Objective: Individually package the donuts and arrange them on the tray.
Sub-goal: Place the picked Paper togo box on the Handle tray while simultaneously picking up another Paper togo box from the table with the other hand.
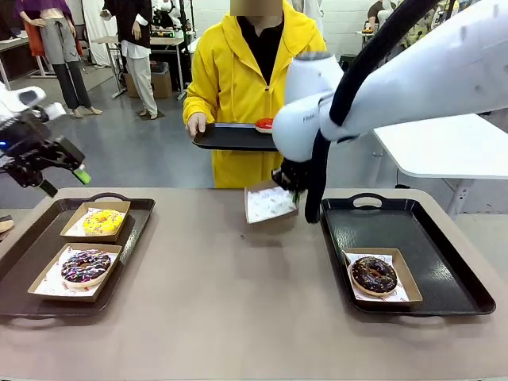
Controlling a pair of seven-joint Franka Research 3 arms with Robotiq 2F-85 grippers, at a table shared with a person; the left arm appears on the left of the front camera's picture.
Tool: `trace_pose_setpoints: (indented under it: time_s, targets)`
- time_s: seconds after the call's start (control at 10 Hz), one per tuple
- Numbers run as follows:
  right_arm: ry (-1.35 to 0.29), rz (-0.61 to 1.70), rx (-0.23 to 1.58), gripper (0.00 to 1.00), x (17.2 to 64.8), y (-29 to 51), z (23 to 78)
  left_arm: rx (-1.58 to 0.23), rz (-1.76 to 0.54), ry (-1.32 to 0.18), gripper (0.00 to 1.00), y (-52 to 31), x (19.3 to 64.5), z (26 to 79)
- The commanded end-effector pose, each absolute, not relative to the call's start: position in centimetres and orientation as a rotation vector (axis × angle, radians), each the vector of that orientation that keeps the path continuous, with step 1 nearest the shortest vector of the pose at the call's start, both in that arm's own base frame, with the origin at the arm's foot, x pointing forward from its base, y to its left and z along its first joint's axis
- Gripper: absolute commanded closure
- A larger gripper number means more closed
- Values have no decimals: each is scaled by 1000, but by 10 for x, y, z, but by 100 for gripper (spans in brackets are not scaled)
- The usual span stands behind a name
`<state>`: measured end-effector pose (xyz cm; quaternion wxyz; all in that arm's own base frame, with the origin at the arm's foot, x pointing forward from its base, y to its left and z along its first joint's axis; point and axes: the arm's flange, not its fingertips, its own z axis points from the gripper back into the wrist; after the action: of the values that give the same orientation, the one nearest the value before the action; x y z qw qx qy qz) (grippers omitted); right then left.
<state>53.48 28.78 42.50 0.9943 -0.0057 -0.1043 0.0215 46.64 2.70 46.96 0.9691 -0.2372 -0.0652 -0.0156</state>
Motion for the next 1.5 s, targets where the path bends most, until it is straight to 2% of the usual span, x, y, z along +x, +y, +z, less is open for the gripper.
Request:
trace_pose_setpoints:
  time_s: [0.0, 0.3, 0.7, 1.1, 1.4]
  targets:
    - [-233, -23, -34, 100, 544, 293, 459, -696, -49, -130, 5, 52, 417, 476]
    - [-213, -69, 22, 100, 567, 295, 511, -895, 26, -141, 5, 93, 362, 487]
    - [-175, -111, 74, 100, 590, 289, 521, -1070, 189, -114, 5, 154, 351, 446]
    - [-153, -118, 88, 100, 597, 289, 516, -1139, 286, -112, 5, 184, 340, 421]
    - [-170, -105, 74, 100, 593, 287, 512, -1108, 312, -93, 5, 184, 339, 416]
